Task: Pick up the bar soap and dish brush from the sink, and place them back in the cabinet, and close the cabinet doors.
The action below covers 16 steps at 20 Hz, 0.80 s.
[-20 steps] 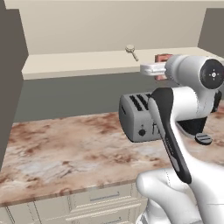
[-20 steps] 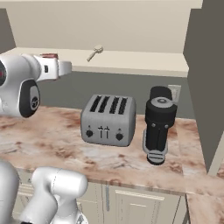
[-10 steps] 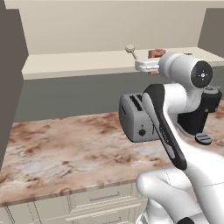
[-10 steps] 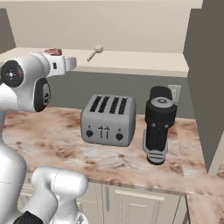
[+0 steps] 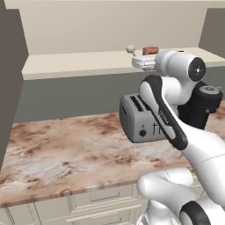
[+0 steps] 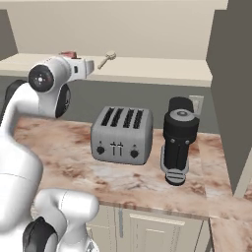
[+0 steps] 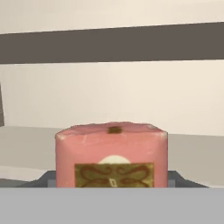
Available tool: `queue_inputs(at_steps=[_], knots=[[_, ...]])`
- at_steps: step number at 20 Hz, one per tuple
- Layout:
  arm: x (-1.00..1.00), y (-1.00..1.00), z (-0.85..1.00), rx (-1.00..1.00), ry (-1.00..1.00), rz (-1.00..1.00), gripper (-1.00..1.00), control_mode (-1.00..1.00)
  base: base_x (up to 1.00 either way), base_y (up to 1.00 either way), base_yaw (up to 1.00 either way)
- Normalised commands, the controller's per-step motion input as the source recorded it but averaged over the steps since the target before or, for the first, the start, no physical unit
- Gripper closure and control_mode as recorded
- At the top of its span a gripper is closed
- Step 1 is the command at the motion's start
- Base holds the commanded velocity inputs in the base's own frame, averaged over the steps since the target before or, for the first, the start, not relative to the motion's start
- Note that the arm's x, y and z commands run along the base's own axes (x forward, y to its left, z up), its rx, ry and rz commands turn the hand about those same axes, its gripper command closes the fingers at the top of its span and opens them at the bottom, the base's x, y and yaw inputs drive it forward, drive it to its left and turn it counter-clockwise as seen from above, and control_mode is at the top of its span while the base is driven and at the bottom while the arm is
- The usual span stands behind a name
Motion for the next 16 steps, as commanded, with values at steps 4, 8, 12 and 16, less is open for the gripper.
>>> queue_inputs(at_steps=[4,8,12,16], knots=[[0.31,0.1,0.0,0.0,0.0,0.08,1.0,-1.0,0.0,0.0,0.0],[0.36,0.18,0.0,0.0,0.0,0.07,1.0,-1.0,0.0,0.0,0.0],[0.45,0.27,0.0,0.0,0.0,0.04,1.0,-1.0,0.0,0.0,0.0],[0.53,0.23,0.0,0.0,0.0,0.03,1.0,-1.0,0.0,0.0,0.0]])
